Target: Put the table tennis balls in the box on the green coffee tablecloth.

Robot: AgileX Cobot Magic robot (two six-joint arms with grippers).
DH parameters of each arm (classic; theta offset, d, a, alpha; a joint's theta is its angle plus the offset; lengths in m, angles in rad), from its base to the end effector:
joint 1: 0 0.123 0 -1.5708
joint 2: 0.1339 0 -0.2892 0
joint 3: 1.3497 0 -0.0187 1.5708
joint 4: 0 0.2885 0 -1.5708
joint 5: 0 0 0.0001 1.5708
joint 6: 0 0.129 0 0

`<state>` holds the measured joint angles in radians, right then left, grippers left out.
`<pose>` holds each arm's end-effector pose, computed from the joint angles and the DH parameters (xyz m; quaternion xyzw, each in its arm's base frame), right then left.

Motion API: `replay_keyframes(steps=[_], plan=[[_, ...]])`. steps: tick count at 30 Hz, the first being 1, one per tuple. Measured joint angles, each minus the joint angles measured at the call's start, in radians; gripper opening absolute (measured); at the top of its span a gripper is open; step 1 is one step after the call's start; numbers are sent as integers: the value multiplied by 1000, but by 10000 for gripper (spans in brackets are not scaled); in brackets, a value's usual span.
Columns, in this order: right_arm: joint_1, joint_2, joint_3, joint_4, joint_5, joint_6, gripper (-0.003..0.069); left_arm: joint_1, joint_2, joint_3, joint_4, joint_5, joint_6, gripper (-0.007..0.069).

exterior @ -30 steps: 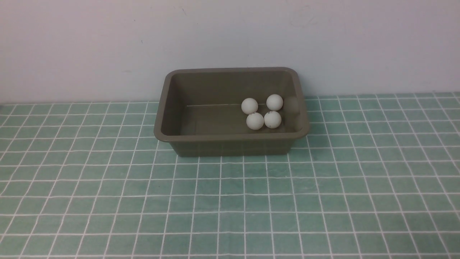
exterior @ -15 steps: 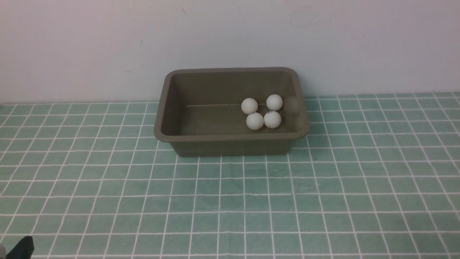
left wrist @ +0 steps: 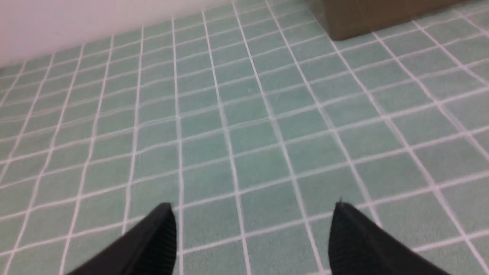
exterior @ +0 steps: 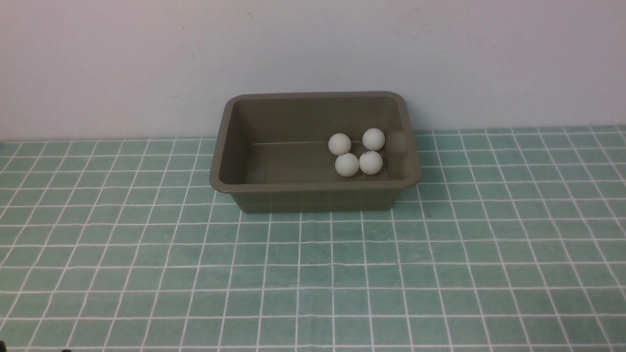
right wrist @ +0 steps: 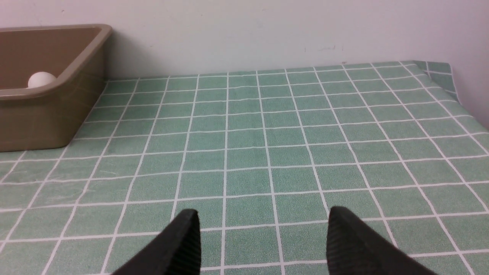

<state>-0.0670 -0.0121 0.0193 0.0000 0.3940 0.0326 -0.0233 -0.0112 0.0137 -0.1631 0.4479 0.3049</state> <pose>0.1214 -0.0081 0.1599 0.0403 0.8080 -0.0101 0.5878 0.1191 -0.0119 0.1563 0.0942 0.8160 0.0094 0.5702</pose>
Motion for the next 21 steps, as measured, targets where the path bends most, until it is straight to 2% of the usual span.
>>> replay_keyframes(steps=[5, 12, 21], plan=[[0, 0, 0, 0, 0, 0, 407, -3, 0, 6, 36, -31, -88, 478], [0, 0, 0, 0, 0, 0, 407, -3, 0, 7, 176, -38, -295, 478], [0, 0, 0, 0, 0, 0, 407, -3, 0, 8, 204, -40, -343, 478]])
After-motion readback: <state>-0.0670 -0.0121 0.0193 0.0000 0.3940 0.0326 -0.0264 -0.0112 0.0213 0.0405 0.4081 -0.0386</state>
